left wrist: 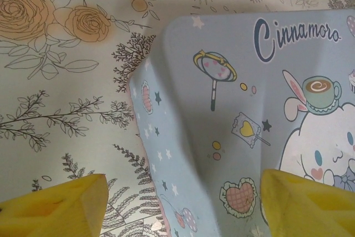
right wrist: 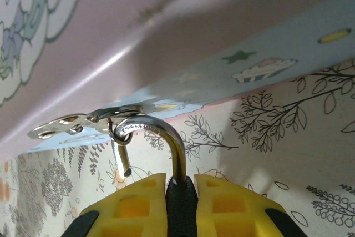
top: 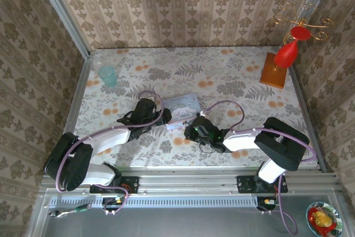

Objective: Unlock the padlock with the key

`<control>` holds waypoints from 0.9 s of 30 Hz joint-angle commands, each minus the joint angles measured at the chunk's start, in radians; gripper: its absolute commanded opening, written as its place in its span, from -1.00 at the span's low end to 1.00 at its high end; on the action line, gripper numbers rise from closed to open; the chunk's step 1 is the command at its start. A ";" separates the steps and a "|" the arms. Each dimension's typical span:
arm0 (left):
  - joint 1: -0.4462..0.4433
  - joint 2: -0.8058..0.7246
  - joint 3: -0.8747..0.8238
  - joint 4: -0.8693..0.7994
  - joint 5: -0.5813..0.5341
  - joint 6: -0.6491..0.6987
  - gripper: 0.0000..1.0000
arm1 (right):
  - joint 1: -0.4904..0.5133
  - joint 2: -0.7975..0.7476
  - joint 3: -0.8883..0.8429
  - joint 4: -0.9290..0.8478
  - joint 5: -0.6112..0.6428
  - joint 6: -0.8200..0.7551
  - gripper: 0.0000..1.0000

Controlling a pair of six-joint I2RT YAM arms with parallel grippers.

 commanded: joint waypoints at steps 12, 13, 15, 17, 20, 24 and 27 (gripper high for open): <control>-0.112 0.041 -0.061 -0.072 -0.115 -0.107 0.40 | -0.059 -0.031 0.062 -0.009 0.089 0.098 -0.97; -0.118 0.043 -0.060 -0.071 -0.121 -0.110 0.40 | -0.065 -0.040 0.058 -0.015 0.091 0.098 -0.97; -0.125 0.045 -0.056 -0.072 -0.128 -0.116 0.40 | -0.075 -0.059 0.047 -0.017 0.094 0.101 -0.97; -0.130 0.049 -0.052 -0.078 -0.136 -0.119 0.39 | -0.082 -0.081 0.037 -0.019 0.102 0.100 -0.97; -0.138 0.049 -0.046 -0.088 -0.145 -0.120 0.39 | -0.087 -0.093 0.041 -0.037 0.104 0.088 -0.96; -0.143 0.049 -0.033 -0.102 -0.160 -0.120 0.39 | -0.094 -0.081 0.043 -0.046 0.094 0.084 -0.95; -0.143 0.045 -0.033 -0.104 -0.166 -0.129 0.39 | -0.108 -0.073 0.033 -0.040 0.081 0.087 -0.96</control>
